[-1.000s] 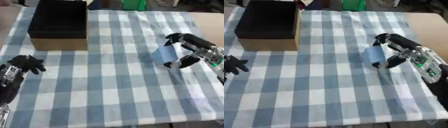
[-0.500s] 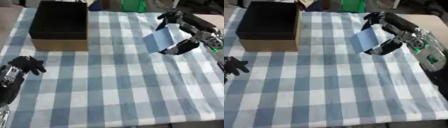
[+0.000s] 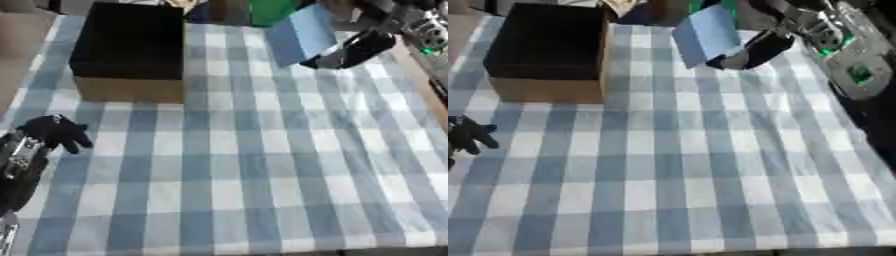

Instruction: Pick up objects on the table and place them in the box.

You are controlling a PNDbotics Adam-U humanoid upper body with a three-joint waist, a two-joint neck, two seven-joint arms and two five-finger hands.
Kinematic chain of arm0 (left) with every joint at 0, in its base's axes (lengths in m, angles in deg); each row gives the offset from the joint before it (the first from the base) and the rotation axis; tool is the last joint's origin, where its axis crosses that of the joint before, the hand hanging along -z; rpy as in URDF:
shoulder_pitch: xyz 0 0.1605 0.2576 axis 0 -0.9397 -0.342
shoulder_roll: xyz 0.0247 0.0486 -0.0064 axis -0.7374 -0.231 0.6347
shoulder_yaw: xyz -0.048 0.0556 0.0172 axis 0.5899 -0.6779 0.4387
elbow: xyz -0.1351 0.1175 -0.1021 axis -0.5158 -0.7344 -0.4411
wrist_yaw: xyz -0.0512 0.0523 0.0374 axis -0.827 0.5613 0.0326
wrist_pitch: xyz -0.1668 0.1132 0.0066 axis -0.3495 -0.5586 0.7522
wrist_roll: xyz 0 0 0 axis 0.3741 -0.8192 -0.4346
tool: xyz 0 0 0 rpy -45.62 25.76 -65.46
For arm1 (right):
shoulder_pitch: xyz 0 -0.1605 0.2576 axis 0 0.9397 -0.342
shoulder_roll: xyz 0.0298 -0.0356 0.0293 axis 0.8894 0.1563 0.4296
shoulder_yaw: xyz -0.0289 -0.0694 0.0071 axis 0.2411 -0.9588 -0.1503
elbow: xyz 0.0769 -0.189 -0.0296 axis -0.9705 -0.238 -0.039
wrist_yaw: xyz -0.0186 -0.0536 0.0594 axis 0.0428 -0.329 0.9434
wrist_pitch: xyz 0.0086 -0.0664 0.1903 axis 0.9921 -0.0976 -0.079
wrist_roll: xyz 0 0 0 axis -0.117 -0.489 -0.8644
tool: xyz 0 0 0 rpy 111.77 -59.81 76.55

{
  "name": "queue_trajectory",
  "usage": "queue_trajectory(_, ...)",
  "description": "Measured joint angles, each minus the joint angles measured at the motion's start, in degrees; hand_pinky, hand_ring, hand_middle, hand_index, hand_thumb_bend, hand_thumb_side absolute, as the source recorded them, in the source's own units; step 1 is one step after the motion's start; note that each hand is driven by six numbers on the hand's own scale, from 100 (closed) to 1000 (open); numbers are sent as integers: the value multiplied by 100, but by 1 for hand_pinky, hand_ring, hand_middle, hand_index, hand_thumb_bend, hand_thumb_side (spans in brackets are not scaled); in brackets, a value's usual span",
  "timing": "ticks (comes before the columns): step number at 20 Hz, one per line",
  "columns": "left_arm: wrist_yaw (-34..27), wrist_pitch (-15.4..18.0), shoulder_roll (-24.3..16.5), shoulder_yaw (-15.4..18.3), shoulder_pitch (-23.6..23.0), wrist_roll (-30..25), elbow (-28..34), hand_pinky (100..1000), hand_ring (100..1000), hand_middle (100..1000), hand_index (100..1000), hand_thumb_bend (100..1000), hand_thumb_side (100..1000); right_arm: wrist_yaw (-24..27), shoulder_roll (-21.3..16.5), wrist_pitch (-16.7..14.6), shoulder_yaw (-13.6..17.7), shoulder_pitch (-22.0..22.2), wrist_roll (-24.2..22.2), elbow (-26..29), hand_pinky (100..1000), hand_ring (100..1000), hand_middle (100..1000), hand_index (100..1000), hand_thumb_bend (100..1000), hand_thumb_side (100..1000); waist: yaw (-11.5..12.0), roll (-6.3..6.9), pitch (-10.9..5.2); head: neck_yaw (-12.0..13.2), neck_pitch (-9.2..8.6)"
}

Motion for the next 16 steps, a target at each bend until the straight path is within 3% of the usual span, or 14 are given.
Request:
queue_trajectory(8,-93,-13,-43,-184,253,-196,4,864,546,495,433,179,879,-23,580,29,94,-886,-42,-1209,706,878,443,635,399,100,519,-134,104,-252,-231)
queue_trajectory(16,-200,-32,-45,-353,491,-367,32,864,546,495,433,177,880,-392,1019,85,269,-1362,258,-2349,698,891,470,669,396,125,1052,-233,211,-684,-423)
